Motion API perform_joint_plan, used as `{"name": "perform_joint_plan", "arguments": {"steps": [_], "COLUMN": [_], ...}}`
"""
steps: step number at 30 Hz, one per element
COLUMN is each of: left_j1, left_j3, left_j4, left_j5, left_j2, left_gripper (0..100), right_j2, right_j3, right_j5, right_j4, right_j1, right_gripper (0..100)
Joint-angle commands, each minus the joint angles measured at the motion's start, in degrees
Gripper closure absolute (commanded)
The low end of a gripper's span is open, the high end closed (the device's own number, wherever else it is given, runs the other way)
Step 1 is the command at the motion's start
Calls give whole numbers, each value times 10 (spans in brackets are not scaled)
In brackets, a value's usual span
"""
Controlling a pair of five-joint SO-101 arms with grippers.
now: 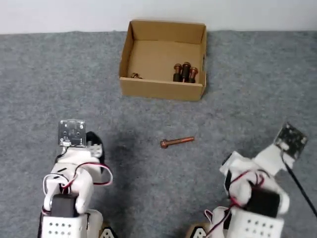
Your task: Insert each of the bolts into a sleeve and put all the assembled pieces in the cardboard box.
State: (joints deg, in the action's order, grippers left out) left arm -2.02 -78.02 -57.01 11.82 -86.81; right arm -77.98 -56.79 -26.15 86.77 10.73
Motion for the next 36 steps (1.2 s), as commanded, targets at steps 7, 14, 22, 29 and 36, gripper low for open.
{"name": "perform_joint_plan", "arguments": {"steps": [7, 14, 22, 29, 36], "left_j1": [-174, -198, -213, -273, -296], "left_j3": [109, 128, 339, 492, 574], "left_j4": [-85, -90, -113, -178, -182], "left_j5": [124, 126, 137, 209, 242], "left_j2": [2, 41, 345, 593, 789], "left_gripper": [994, 994, 994, 993, 992], "right_j2": [-139, -154, -155, -156, -157], "right_j3": [-61, -69, -69, -72, -72], "right_j5": [18, 19, 18, 18, 18], "right_j4": [0, -7, -7, -7, -7], "right_j1": [30, 32, 32, 32, 32], "right_gripper": [991, 991, 991, 991, 991]}}
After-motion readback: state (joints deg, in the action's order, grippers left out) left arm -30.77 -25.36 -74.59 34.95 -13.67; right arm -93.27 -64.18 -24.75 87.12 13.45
